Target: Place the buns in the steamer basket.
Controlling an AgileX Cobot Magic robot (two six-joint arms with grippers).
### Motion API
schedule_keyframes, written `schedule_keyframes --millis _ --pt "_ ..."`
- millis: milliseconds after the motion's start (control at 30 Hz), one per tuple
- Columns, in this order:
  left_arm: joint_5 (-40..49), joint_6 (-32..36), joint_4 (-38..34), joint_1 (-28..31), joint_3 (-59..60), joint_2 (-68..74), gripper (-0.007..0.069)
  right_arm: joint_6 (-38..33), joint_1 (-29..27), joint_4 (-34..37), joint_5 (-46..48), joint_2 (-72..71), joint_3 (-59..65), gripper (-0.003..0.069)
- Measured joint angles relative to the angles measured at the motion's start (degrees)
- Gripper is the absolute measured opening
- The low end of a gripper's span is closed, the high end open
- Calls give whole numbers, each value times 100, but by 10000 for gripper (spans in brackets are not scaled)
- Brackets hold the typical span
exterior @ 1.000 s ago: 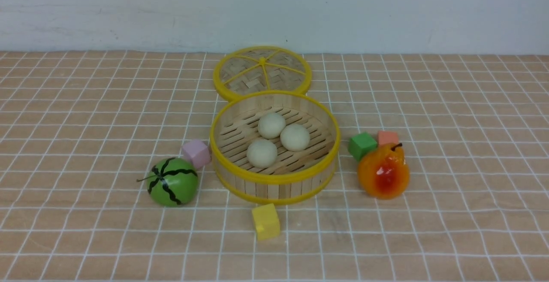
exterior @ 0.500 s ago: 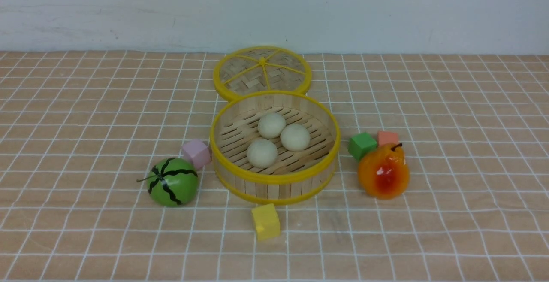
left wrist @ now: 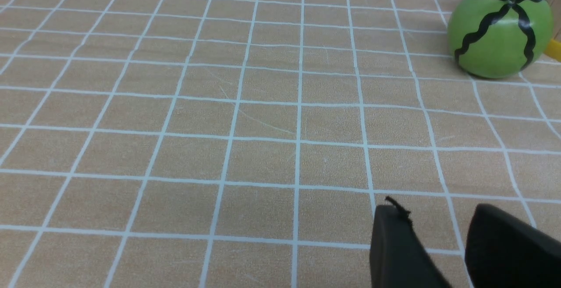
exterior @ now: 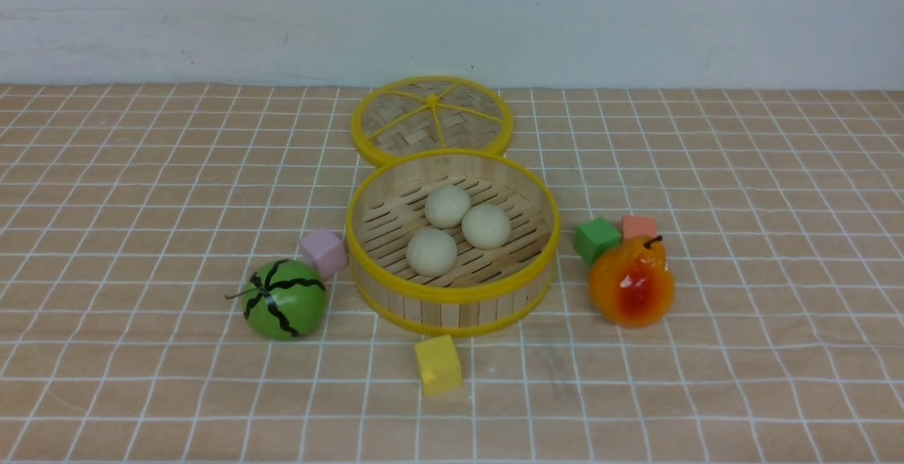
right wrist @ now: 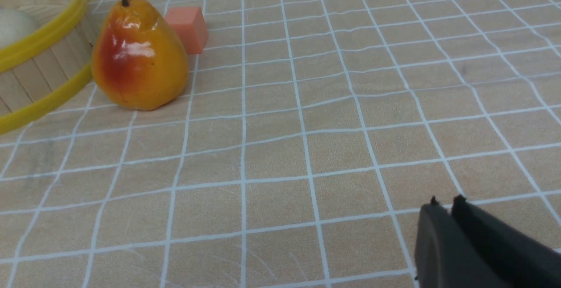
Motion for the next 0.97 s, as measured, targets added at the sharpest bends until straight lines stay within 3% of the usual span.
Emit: schedule_keyframes --millis 967 --pt "0 0 0 0 0 0 238 0 0 7 0 0 0 82"
